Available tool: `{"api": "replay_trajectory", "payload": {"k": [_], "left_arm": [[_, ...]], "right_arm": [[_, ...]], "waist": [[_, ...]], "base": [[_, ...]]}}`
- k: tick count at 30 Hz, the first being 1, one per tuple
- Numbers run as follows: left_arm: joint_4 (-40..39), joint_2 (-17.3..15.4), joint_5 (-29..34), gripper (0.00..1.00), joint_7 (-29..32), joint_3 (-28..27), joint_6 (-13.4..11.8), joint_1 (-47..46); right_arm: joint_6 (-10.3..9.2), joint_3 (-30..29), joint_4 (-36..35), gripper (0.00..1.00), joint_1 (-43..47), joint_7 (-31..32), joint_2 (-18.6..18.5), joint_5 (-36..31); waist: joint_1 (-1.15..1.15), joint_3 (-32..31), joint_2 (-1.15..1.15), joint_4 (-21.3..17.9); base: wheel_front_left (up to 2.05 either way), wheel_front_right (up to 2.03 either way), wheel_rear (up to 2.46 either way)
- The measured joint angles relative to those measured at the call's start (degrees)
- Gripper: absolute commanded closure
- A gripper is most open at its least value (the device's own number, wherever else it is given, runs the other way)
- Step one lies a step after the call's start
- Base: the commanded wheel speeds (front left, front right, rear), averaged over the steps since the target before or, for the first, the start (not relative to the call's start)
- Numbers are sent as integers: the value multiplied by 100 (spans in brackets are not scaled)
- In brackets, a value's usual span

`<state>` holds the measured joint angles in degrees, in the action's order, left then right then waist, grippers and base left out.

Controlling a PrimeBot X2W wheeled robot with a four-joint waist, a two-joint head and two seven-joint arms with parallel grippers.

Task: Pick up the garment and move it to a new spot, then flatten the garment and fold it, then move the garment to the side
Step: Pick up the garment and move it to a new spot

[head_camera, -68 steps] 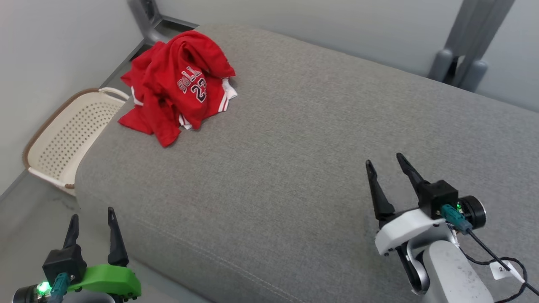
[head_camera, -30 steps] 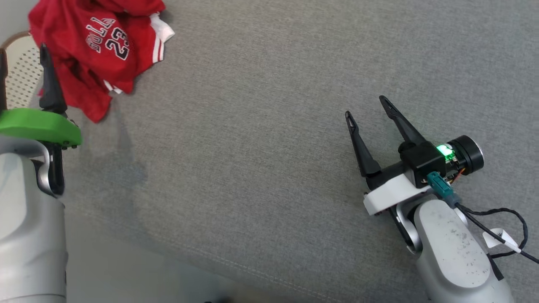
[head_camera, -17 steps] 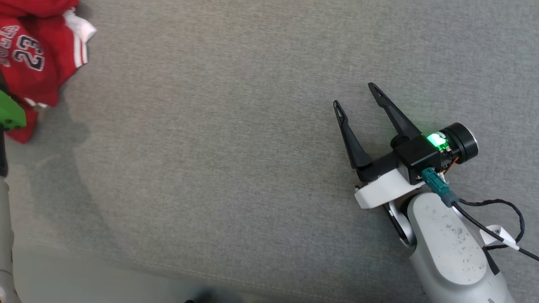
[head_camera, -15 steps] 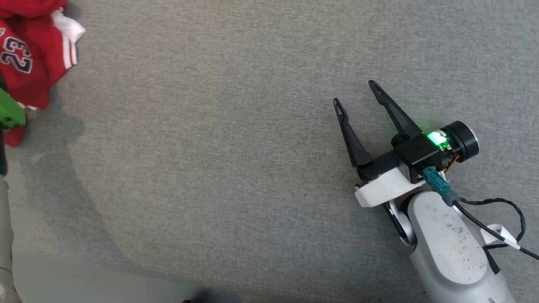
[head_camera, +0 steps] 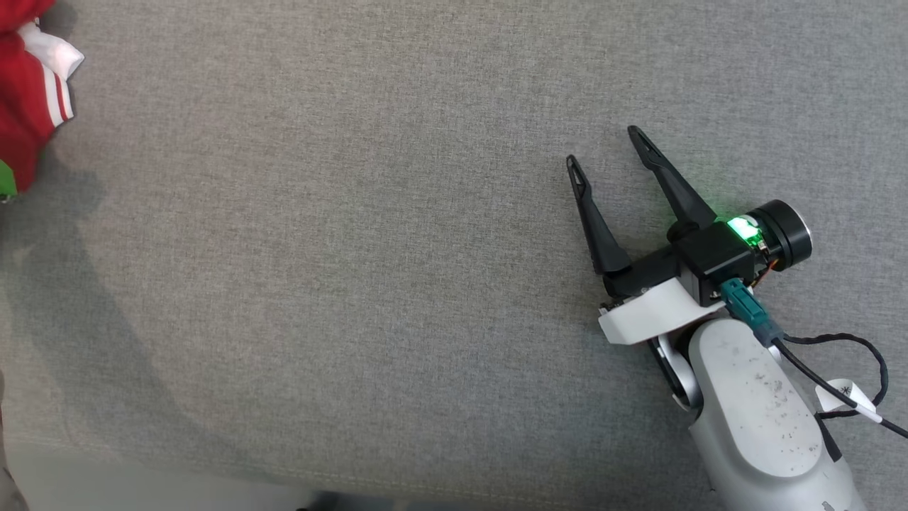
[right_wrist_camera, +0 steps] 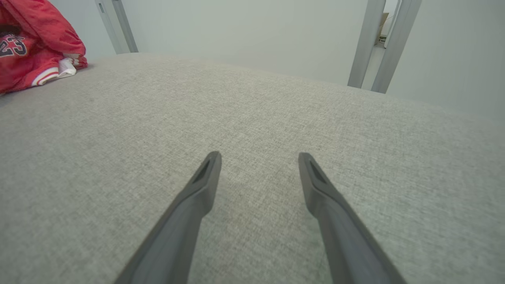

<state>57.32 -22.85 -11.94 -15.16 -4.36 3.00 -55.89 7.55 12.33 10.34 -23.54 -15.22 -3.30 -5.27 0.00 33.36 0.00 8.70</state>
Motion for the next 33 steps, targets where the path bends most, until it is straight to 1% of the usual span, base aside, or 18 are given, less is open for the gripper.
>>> {"api": "replay_trajectory", "payload": {"k": [4,9,14,18,23,33], "left_arm": [[-504,-14,115,100,1,-1,7,7],[-1256,29,238,100,2,83,191,20],[-1873,205,324,100,1,275,323,108],[-2241,386,405,100,2,515,398,169],[-2581,610,365,100,1,869,425,249],[-2808,1267,48,100,2,1950,439,618]], "right_arm": [[-1,-49,49,0,2,0,4,24],[-1,-111,102,0,69,8,19,116],[-1,-145,140,0,135,9,38,242],[-1,-108,165,0,233,9,38,544],[-1,-78,125,0,368,9,41,827],[-1,65,54,0,573,9,41,1129]], "waist": [[0,-98,0,2],[0,-290,0,-8],[0,-568,0,-69],[0,-812,0,-181],[0,-1043,0,-467],[0,-1364,0,-1358]], "base": [[0,0,0],[0,0,0],[0,0,0],[0,0,0],[0,0,0],[0,0,0]]}}
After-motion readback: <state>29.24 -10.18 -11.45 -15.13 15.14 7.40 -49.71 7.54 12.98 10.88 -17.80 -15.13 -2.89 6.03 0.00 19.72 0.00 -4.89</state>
